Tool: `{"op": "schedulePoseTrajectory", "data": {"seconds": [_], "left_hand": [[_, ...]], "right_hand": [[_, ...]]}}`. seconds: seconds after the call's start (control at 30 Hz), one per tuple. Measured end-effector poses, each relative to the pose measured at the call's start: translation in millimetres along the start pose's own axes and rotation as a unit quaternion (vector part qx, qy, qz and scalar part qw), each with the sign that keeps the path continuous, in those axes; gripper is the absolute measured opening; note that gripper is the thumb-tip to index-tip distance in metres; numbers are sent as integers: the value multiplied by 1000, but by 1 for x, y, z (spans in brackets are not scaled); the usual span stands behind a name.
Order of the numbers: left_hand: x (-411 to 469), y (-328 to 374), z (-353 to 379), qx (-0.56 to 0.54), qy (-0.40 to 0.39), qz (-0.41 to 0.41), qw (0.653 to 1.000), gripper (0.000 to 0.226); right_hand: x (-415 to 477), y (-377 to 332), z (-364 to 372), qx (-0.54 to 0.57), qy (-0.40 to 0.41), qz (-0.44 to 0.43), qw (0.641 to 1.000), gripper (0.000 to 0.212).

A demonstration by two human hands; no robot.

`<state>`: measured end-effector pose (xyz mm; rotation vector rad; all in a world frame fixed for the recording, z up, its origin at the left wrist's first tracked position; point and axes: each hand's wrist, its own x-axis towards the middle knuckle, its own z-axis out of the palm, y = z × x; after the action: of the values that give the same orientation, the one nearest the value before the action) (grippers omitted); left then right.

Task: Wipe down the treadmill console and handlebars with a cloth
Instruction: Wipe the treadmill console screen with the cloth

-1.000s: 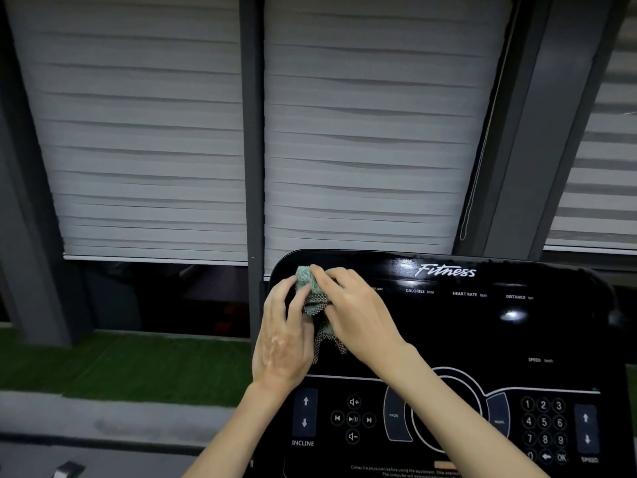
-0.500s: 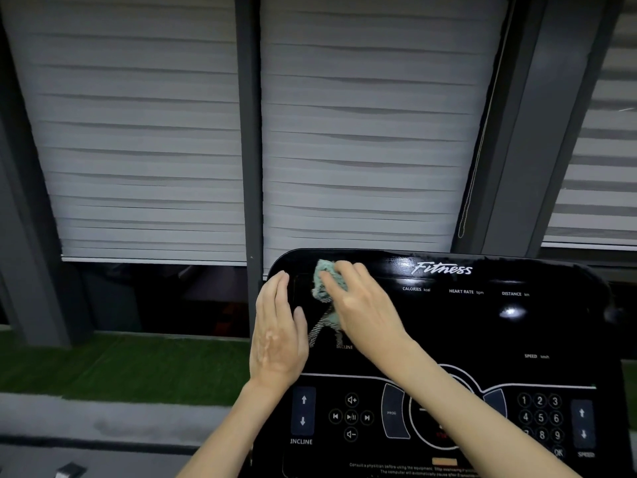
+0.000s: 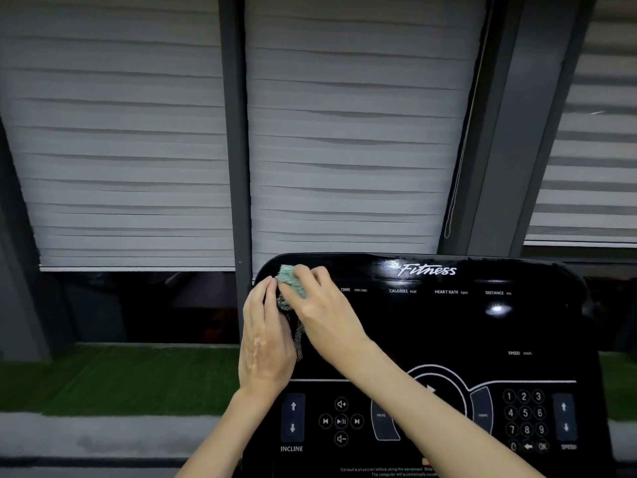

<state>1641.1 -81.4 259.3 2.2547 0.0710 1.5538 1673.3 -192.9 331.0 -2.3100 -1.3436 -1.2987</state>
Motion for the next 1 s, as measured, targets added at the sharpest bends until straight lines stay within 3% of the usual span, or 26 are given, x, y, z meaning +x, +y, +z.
{"op": "schedulePoseTrajectory", "data": {"seconds": [0.23,0.47,0.57,0.7,0.87,1.0], "left_hand": [[11,7,-3,7,-23,34,999,47],[46,29,15,138,-93,105,980,54],[45,29,18,180,-102,99,973,56],[45,31,19,183,-97,102,973,55],[44,29,17,177,-94,112,973,55],[45,30,16,173,-93,111,974,56]], "right_hand": [[-36,42,-13,-41,8,17,999,49],[-106,117,-40,-61,27,162,984,72],[-104,112,-37,-49,56,208,975,65],[-74,79,-24,-39,62,154,985,42],[-43,52,-14,-32,39,77,996,43],[-72,86,-23,-49,52,69,995,42]]}}
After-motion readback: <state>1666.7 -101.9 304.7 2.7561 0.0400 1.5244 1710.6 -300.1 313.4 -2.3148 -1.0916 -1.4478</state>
